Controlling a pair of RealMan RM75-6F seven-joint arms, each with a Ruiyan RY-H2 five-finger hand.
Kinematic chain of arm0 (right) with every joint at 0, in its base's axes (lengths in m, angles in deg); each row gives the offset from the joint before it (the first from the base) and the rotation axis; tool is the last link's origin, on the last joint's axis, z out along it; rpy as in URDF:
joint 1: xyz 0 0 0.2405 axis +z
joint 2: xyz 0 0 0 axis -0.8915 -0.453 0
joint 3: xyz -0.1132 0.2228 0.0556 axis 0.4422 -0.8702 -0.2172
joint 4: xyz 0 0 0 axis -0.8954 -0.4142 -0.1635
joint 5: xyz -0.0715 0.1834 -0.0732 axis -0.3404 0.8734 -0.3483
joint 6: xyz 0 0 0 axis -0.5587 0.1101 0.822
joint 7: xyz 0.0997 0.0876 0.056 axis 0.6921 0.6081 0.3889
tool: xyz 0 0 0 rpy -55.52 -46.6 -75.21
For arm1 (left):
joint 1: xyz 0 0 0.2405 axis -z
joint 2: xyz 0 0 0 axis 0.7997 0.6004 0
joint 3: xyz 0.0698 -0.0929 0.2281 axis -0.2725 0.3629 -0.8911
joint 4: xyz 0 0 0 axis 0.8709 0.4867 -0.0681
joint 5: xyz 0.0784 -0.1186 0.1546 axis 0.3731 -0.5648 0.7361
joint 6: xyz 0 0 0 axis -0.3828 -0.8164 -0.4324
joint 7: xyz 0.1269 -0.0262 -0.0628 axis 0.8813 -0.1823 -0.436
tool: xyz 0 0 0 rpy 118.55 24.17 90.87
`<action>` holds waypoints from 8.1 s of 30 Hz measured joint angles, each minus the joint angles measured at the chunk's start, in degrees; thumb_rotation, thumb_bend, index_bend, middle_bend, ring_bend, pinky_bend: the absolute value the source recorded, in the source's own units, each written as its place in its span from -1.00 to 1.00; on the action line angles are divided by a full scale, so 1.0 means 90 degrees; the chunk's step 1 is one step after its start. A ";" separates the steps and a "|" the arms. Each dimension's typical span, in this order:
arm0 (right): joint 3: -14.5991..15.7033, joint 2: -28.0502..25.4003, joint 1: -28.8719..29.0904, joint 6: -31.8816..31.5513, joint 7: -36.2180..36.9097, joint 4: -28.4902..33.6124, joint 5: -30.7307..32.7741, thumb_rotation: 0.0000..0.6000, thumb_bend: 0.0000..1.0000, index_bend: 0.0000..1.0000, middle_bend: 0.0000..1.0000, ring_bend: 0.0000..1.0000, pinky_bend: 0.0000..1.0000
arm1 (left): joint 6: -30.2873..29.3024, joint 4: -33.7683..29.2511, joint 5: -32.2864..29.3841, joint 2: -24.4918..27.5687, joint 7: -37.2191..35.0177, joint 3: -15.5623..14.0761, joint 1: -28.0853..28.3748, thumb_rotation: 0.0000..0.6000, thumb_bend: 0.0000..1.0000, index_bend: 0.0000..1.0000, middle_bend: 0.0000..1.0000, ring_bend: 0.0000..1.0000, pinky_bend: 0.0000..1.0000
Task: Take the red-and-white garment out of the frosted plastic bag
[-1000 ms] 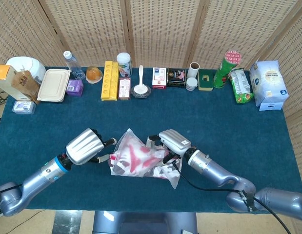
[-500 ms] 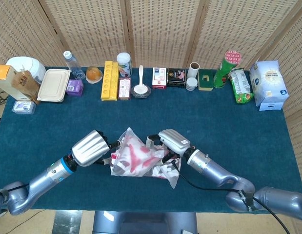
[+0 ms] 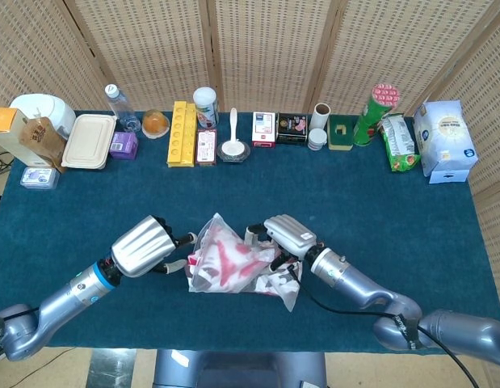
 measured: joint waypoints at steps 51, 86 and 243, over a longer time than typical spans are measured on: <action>-0.0034 -0.0172 -0.0097 -0.0167 0.0097 0.0361 -0.0057 1.00 -0.63 0.69 0.84 1.00 1.00 | -0.0181 0.0245 -0.0005 -0.0494 -0.0144 -0.0057 0.0175 0.88 -0.56 -0.15 0.99 0.81 0.73; -0.0164 -0.0149 -0.0077 -0.0110 0.0634 0.0334 0.0057 1.00 -0.63 0.69 0.83 1.00 1.00 | 0.0185 0.0134 -0.0453 -0.0410 -0.1126 -0.0185 0.0290 0.85 -0.56 -0.05 1.00 0.81 0.73; -0.0204 0.0011 -0.1267 -0.1261 -0.0825 -0.1108 0.0208 1.00 -0.75 -0.49 -0.34 -0.24 -0.35 | 0.2979 0.1751 -0.2399 -0.1474 -0.2430 -0.0093 0.1206 1.00 -0.13 0.66 1.00 0.92 0.75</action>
